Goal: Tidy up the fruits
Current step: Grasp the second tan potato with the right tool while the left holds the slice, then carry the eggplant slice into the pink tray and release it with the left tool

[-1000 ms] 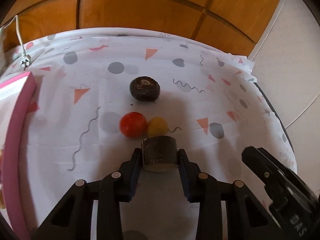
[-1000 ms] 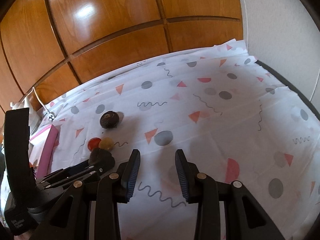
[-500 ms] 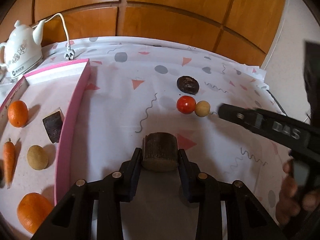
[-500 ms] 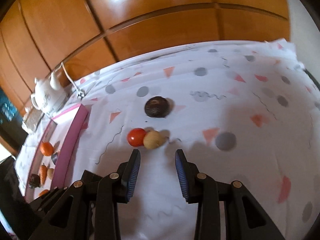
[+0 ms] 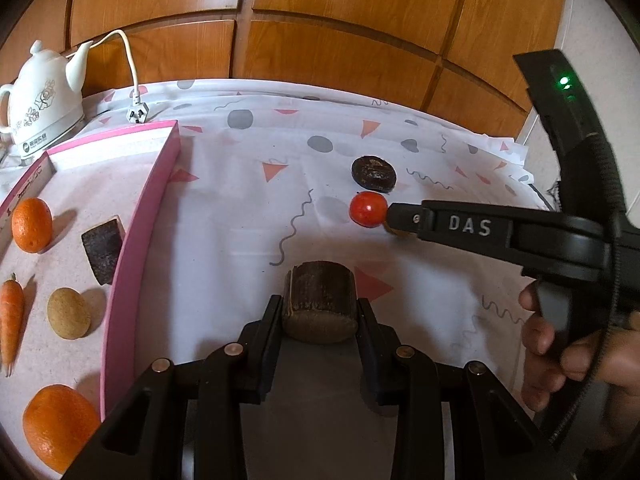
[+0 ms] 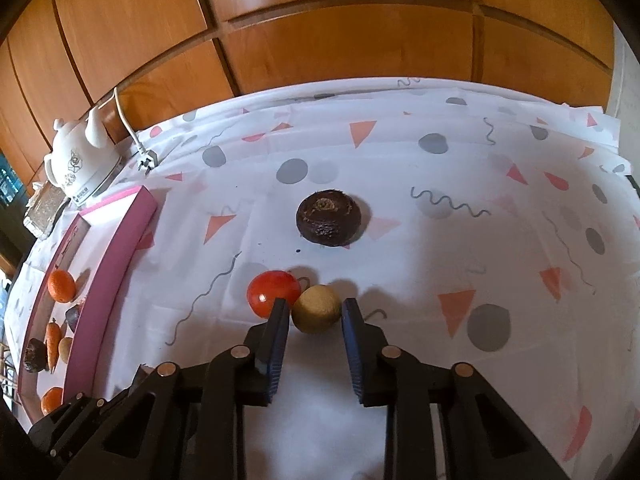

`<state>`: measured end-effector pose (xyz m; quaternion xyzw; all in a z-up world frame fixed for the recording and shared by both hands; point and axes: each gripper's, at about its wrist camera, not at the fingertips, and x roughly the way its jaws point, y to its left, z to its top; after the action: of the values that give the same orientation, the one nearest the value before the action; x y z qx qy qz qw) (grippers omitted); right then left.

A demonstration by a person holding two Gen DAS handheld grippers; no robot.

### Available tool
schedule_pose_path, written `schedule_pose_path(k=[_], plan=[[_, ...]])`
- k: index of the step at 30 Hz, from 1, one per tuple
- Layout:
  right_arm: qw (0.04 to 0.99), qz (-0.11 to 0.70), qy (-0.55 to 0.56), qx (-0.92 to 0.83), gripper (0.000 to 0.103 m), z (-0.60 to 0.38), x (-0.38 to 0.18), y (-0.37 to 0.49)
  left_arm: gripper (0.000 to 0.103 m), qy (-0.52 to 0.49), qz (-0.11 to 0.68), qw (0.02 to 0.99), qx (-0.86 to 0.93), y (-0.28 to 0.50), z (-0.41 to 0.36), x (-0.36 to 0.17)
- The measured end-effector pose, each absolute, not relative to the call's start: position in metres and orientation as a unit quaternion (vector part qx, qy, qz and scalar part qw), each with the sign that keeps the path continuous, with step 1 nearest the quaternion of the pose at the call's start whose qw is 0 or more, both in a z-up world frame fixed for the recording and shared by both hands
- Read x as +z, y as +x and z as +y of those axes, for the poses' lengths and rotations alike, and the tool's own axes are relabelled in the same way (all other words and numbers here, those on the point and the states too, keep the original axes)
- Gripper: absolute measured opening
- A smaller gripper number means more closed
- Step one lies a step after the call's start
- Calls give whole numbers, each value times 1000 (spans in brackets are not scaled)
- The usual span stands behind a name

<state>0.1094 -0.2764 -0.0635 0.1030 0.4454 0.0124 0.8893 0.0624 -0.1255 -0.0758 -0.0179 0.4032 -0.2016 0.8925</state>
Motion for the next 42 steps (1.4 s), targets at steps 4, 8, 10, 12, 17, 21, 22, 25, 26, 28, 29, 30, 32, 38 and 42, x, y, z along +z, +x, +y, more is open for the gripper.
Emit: schedule_pose_path(k=[4,8,10,12,17,21,22,25,26,28,29,30,32,38,42], plan=[[885,453,107,19,25,-278,-71,111,35,-16,401,893,-202,62,-125,-76],[890,442,112,16,25,-278,-68,103,35,-14,399,894,-201,61,-126,-76],[891,440,106,13,25,-276,-67,97,35,-13,399,894,-202,61,-126,-77],[893,438,108,14,25,-275,-65,88,35,-12,399,894,-202,61,-126,-77],[896,432,101,-7,25,-273,-67,66,35,-7,404,892,-204,63,-127,-75],[902,422,91,-20,25,-271,-71,60,35,-11,412,888,-204,65,-125,-71],[902,422,87,-22,25,-270,-70,60,35,-13,414,887,-203,64,-124,-70],[903,421,84,-25,25,-269,-70,60,35,-22,417,885,-204,60,-122,-66],[903,422,82,-26,25,-268,-70,60,35,-22,416,886,-205,58,-121,-63],[903,422,79,-29,25,-267,-70,60,35,-20,412,888,-203,53,-120,-58],[903,422,75,-31,25,-265,-71,60,35,-21,408,889,-205,51,-119,-54],[903,422,72,-32,25,-264,-71,60,35,-21,405,890,-206,49,-118,-51],[904,422,69,-33,25,-263,-72,60,35,-21,397,895,-204,44,-114,-41],[902,427,56,-32,25,-260,-73,62,35,-30,374,906,-194,38,-95,-15],[904,424,45,-37,25,-254,-70,61,35,-30,363,914,-177,35,-78,-4]])
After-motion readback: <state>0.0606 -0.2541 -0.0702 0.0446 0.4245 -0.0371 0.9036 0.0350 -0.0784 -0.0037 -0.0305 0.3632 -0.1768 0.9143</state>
